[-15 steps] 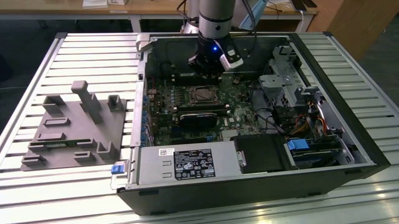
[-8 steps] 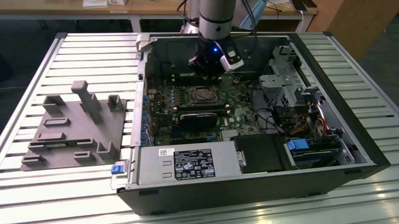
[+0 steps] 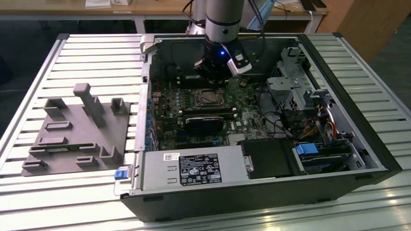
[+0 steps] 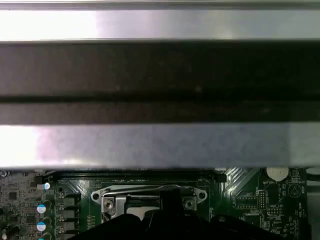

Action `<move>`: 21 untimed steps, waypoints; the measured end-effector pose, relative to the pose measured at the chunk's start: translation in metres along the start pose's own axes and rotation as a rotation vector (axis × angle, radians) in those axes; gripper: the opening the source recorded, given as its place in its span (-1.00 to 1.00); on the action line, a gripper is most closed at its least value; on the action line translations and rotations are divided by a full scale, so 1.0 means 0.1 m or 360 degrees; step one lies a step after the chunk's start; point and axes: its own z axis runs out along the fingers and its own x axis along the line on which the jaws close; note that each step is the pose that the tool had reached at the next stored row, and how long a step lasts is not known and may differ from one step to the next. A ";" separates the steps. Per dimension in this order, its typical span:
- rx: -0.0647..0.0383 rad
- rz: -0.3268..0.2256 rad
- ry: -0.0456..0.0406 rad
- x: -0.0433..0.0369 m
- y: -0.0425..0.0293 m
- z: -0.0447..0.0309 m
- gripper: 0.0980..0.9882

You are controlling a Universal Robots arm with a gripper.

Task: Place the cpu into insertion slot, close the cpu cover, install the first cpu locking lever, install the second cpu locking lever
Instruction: 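Install the second cpu locking lever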

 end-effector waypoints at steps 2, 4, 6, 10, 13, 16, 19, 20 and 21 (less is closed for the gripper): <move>0.0000 0.0000 0.0000 0.000 -0.015 -0.001 -0.98; 0.0000 0.0000 0.0000 -0.001 -0.023 -0.001 -0.98; 0.0000 0.0000 0.0000 -0.001 -0.030 -0.003 -0.98; 0.0000 0.0000 0.0000 -0.002 -0.029 -0.059 -0.98; 0.0000 0.0000 0.0000 -0.003 -0.025 -0.150 -0.98; 0.0000 0.0000 0.0000 -0.004 -0.022 -0.224 -0.98; 0.0000 0.0000 0.0000 -0.003 -0.035 -0.236 -0.98; 0.0000 0.0000 0.0000 -0.001 -0.047 -0.237 -0.98; 0.0000 0.0000 0.0000 0.002 -0.066 -0.238 -0.98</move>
